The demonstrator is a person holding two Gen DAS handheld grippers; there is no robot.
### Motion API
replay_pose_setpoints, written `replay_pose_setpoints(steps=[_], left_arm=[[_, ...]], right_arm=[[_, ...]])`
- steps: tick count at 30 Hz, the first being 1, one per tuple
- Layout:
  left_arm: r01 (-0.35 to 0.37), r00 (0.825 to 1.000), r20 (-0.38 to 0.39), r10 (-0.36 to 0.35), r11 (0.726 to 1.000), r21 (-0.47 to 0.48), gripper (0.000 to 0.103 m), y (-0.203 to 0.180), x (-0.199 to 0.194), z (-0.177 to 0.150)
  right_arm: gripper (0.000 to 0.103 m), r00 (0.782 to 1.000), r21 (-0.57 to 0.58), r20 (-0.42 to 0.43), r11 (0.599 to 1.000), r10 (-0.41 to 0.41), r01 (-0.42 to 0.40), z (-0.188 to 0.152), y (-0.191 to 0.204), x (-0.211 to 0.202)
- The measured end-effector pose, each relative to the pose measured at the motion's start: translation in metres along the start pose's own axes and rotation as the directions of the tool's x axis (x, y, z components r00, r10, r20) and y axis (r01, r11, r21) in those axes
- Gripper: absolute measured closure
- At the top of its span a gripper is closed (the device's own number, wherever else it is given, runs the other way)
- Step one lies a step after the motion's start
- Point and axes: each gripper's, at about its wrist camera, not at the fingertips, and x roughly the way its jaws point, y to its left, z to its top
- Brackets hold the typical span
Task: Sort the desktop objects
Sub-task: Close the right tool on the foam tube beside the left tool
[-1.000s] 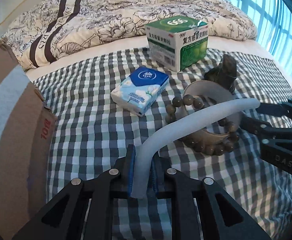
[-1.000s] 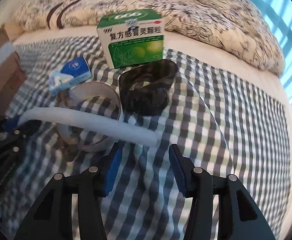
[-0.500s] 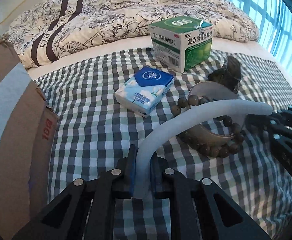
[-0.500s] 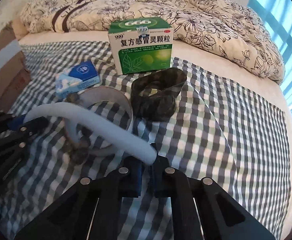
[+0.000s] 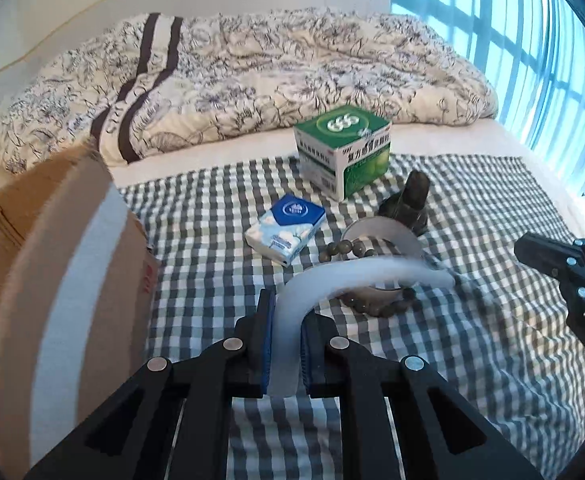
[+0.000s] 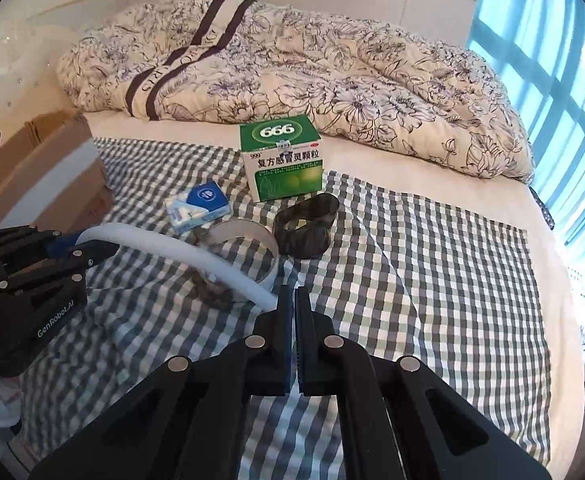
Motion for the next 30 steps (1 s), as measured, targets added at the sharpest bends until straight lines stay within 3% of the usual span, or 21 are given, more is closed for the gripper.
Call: replay_pose_setpoints(steps=[4, 6, 8, 9, 10, 13, 27, 29, 30], left_arm=[[0.003, 1.0, 0.01, -0.003, 1.0, 0.011, 0.091, -0.002, -0.011, -0.004], [0.001, 1.0, 0.006, -0.001, 1.0, 0.012, 0.091, -0.003, -0.013, -0.007], [-0.004, 1.0, -0.004, 0.004, 1.0, 0.017, 0.091, -0.005, -0.012, -0.01], [-0.007, 1.0, -0.014, 0.007, 1.0, 0.018, 0.091, -0.005, -0.01, -0.012], [-0.006, 1.0, -0.02, 0.007, 1.0, 0.016, 0.091, -0.005, -0.008, -0.013], [-0.013, 0.999, -0.039, 0.013, 1.0, 0.006, 0.091, -0.003, 0.0, -0.015], [-0.034, 0.994, -0.107, 0.031, 0.999, -0.024, 0.091, 0.013, 0.04, -0.014], [-0.034, 0.993, -0.11, 0.031, 0.999, -0.024, 0.091, 0.014, 0.044, -0.014], [-0.033, 0.993, -0.11, 0.03, 0.999, -0.025, 0.091, 0.015, 0.045, -0.013]], right_arm=[[0.101, 0.999, -0.013, -0.009, 0.999, 0.036, -0.037, -0.009, 0.004, -0.008], [0.096, 0.998, -0.02, -0.016, 0.998, 0.066, -0.066, -0.015, 0.006, -0.006], [0.071, 0.994, -0.031, -0.057, 0.995, 0.091, -0.093, -0.024, 0.007, 0.007], [0.051, 0.994, -0.039, -0.076, 0.995, 0.084, -0.087, -0.027, 0.008, 0.012], [0.043, 0.993, -0.045, -0.084, 0.996, 0.078, -0.082, -0.03, 0.008, 0.017], [0.043, 0.987, -0.031, -0.093, 0.99, 0.132, -0.135, -0.035, 0.004, 0.03], [0.046, 0.984, -0.141, -0.158, 0.985, 0.08, -0.103, -0.015, 0.015, 0.1], [0.067, 0.985, -0.167, -0.157, 0.981, 0.074, -0.1, -0.015, 0.02, 0.104], [0.088, 0.983, -0.167, -0.162, 0.979, 0.087, -0.114, -0.015, 0.021, 0.105]])
